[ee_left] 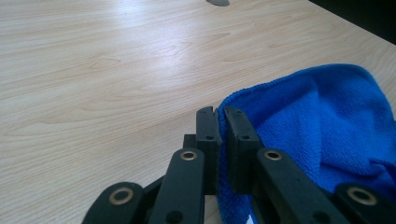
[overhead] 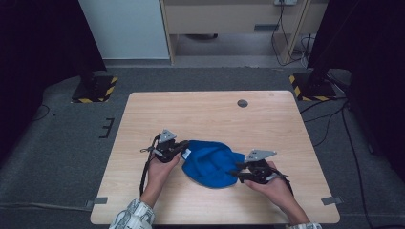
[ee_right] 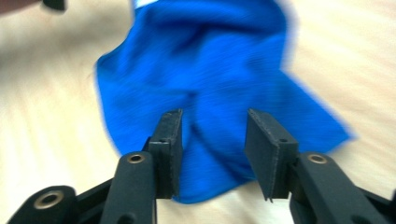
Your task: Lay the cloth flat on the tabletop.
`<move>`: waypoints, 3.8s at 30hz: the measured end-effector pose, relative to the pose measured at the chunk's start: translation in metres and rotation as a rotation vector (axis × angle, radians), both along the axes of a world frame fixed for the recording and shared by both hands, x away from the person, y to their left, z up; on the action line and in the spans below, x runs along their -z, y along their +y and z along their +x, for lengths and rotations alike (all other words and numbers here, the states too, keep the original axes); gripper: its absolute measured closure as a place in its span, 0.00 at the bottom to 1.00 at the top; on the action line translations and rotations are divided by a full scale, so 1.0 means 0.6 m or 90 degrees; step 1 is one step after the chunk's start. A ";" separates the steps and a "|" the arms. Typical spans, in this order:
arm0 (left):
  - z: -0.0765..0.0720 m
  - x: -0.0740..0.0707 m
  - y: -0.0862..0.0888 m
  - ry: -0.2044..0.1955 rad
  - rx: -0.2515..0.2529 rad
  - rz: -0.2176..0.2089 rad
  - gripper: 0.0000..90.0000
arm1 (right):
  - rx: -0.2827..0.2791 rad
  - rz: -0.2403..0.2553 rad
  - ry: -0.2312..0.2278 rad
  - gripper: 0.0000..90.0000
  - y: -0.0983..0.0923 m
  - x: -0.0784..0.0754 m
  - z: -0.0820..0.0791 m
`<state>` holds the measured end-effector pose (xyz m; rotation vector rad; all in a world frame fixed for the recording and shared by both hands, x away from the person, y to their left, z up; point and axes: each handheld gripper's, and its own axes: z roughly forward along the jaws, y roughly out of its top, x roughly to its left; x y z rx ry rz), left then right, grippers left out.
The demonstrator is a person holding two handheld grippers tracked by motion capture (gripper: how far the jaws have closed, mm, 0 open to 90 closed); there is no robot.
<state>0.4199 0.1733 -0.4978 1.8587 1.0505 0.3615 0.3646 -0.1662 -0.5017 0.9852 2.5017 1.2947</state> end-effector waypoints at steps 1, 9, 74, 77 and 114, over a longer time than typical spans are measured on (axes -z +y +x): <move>0.000 0.000 0.001 0.001 -0.001 0.000 0.94 | 0.013 0.006 -0.007 0.66 -0.008 -0.002 0.003; 0.003 -0.002 0.012 0.003 -0.023 -0.006 0.96 | 0.079 0.001 -0.043 0.81 -0.035 -0.005 0.014; 0.012 0.023 0.015 -0.024 0.032 -0.004 0.54 | 0.127 0.020 -0.010 0.99 -0.048 0.008 0.044; 0.014 0.025 0.020 -0.023 0.024 0.000 0.49 | 0.130 0.019 -0.010 0.99 -0.050 0.009 0.044; 0.025 0.044 0.028 0.013 0.037 0.059 0.96 | 0.139 0.018 -0.017 0.99 -0.056 0.008 0.046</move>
